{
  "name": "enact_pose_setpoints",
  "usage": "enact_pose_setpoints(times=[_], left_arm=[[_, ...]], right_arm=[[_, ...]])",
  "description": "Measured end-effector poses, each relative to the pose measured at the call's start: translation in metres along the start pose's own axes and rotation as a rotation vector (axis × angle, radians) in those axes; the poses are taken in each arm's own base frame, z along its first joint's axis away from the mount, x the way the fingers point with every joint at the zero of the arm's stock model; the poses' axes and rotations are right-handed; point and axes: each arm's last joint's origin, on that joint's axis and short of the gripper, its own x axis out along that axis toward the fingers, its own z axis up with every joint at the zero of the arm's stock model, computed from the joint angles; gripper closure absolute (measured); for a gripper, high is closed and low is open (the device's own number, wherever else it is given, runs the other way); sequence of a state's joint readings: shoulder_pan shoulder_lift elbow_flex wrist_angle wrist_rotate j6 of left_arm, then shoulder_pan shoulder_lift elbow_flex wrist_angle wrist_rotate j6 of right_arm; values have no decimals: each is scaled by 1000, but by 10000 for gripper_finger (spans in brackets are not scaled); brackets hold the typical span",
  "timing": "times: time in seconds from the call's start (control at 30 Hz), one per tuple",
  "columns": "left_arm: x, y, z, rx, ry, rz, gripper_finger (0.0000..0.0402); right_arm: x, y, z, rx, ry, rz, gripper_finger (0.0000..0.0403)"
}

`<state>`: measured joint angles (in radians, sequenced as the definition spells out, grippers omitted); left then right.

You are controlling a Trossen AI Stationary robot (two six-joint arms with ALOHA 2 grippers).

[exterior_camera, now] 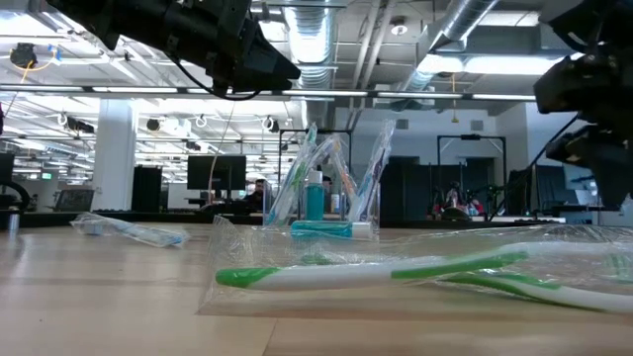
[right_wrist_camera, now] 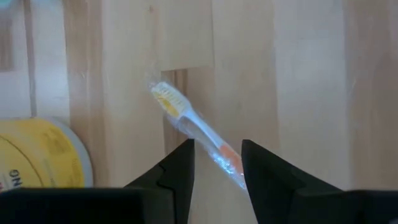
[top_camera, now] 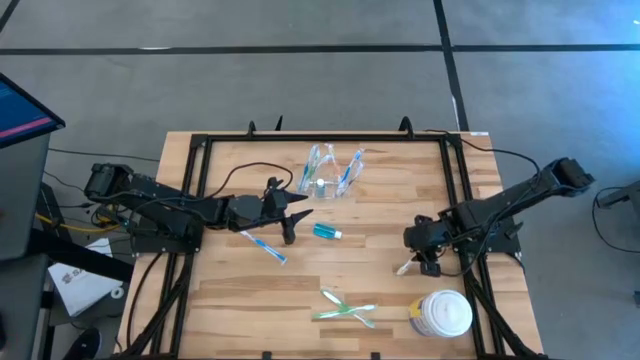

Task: Pick & Place toothbrushing station
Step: Put the orange toothbrush into the transparent organizer

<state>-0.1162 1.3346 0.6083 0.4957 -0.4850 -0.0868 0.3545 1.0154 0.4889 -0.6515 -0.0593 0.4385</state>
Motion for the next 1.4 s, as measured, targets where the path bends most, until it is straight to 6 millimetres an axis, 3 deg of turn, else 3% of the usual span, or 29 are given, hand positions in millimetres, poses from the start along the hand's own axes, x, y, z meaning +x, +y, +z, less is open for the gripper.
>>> enact_pose_setpoints(times=[0.43,1.03,1.23,1.4], left_arm=[[0,0,0,1,2,0,216],[0,0,-1,2,4,0,216],[0,0,-1,2,4,0,216],[0,0,-1,2,4,0,216]], right_arm=[[24,6,-1,-35,131,-53,282],[39,25,33,-130,211,-78,282],[34,35,53,-200,224,-75,282],[37,35,52,-232,290,-93,282]])
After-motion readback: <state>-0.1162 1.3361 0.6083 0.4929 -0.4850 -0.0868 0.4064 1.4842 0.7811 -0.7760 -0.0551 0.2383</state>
